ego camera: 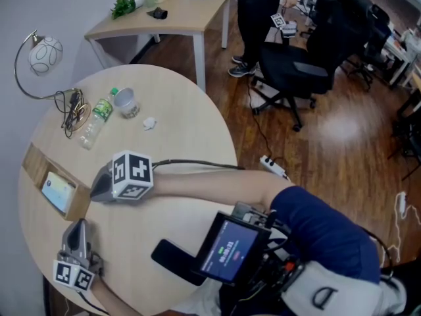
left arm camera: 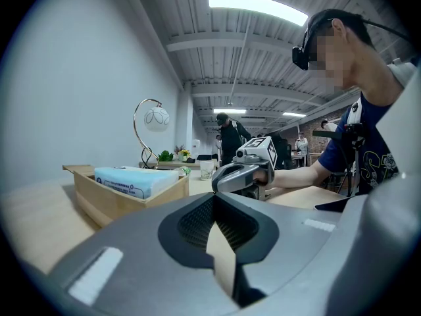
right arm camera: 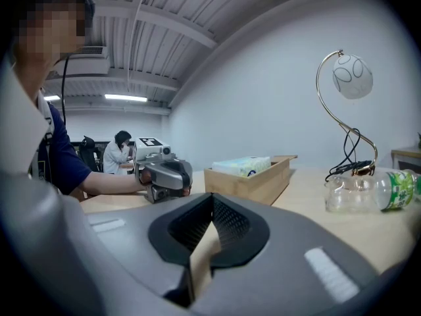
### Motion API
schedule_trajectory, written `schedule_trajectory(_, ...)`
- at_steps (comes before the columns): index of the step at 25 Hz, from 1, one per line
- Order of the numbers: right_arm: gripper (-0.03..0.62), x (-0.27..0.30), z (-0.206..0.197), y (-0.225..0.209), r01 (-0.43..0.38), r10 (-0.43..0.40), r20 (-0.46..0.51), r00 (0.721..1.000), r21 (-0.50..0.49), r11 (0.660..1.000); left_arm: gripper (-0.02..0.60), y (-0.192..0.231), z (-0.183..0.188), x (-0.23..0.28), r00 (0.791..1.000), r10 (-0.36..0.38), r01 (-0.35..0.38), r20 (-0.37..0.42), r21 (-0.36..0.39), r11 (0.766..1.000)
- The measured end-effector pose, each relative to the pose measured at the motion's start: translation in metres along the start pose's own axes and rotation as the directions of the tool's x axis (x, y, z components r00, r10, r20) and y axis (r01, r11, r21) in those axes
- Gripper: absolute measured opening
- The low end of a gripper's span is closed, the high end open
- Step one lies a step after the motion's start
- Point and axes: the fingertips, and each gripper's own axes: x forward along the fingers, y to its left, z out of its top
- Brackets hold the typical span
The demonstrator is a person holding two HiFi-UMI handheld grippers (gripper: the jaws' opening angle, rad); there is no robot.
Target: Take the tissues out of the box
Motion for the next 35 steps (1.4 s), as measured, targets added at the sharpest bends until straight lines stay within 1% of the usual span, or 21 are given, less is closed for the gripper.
schedule_trajectory(15,0.003,0.0002,-0.0015,-0.0025,-0.004,0.004,-0.004,1.000,0.001,1.000,0.005,0.0004,-0.0009,0.0029,1.000,-0.003,0.004,-0.008,0.008,1.000)
schedule_trajectory(19,0.003,0.0006,0.0001,0.0000,-0.012,0.012,0.013,1.000,0.000,1.000,0.005,-0.0025,-0.0007,0.0020,1.000,-0.005,0.006,-0.020,0.030,1.000)
schedule_trajectory(22,0.003,-0.0019,0.0022,0.0015,-0.018,0.018,0.033,0.999,-0.010,1.000,0.005,-0.0031,-0.0014,0.0025,1.000,-0.005,0.005,-0.017,0.030,1.000)
schedule_trajectory(35,0.002,-0.0056,0.0045,0.0025,-0.022,0.023,0.052,0.998,-0.021,1.000,0.005,-0.0069,-0.0009,0.0047,1.000,-0.005,0.006,-0.021,0.055,0.998)
